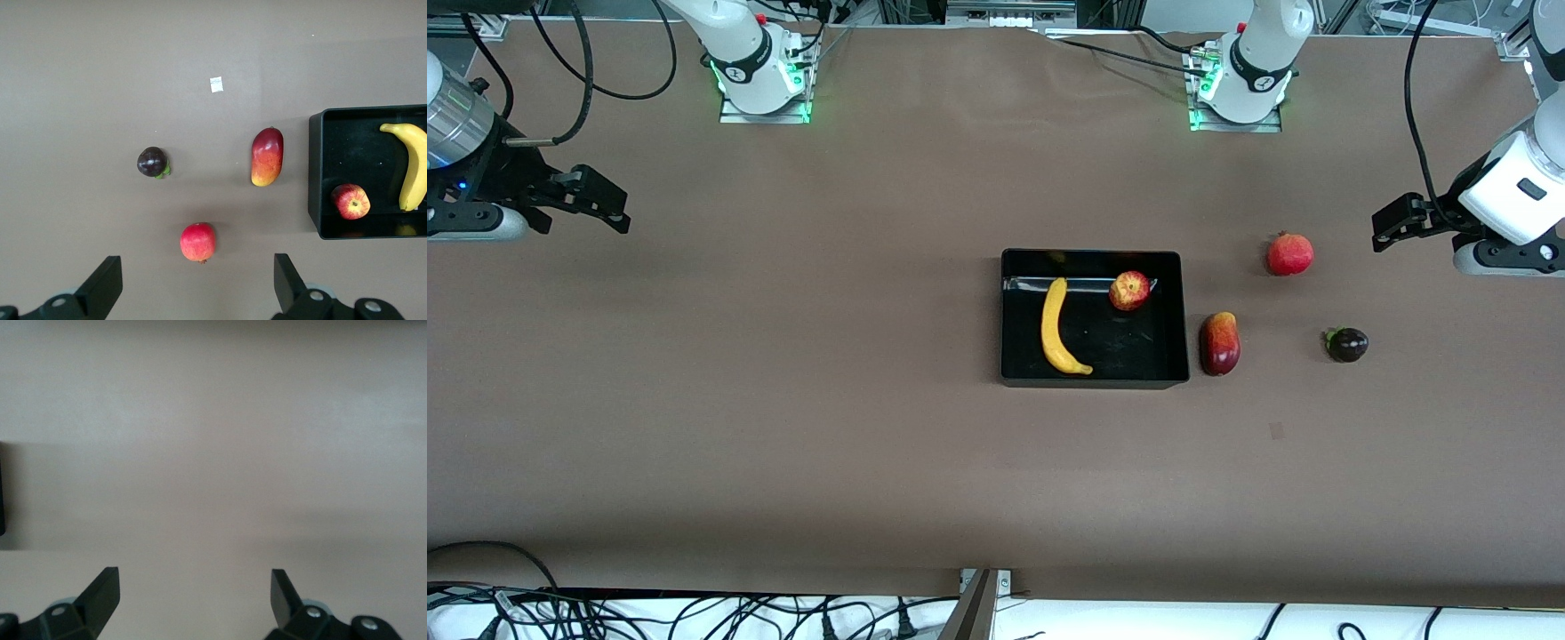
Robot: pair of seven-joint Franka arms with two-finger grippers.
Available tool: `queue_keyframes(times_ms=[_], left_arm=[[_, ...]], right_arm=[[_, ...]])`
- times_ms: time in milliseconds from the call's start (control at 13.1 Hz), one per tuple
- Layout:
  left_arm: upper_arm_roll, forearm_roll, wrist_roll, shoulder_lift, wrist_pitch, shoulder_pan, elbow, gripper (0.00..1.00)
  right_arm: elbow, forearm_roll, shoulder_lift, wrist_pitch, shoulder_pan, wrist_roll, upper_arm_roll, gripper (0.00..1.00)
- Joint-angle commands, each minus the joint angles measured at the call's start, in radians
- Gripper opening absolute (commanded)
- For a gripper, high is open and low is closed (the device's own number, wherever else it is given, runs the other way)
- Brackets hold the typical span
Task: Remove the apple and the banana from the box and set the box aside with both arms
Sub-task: 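Move the left gripper over the red-yellow apple in the tray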
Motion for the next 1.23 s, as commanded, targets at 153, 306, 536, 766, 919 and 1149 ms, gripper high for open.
queue_keyframes(times_ms=[153, 306, 536, 766, 919, 1149], left_arm=[[0.004, -0.013, 0.014, 0.020, -0.030, -0.002, 0.043, 1.00], [0.002, -0.013, 0.002, 0.029, -0.036, 0.000, 0.040, 1.00], [-0.022, -0.021, 0.002, 0.054, -0.079, -0.008, 0.041, 1.00], [-0.076, -0.014, -0.005, 0.107, -0.081, -0.047, 0.037, 1.00], [-0.099, -0.028, -0.147, 0.196, -0.026, -0.095, 0.040, 1.00], [-0.104, -0.028, -0.341, 0.300, 0.130, -0.208, 0.028, 1.00]], right_arm=[[0.014, -0.005, 0.003, -0.016, -0.001, 0.013, 0.003, 1.00], [0.014, -0.005, 0.002, -0.017, 0.001, 0.013, 0.003, 1.00], [0.014, -0.005, 0.002, -0.016, 0.001, 0.013, 0.003, 1.00], [0.014, -0.005, 0.003, -0.016, -0.001, 0.013, 0.003, 1.00], [0.014, -0.005, 0.003, -0.017, -0.001, 0.013, 0.003, 1.00], [0.014, -0.005, 0.003, -0.016, -0.001, 0.013, 0.003, 1.00]])
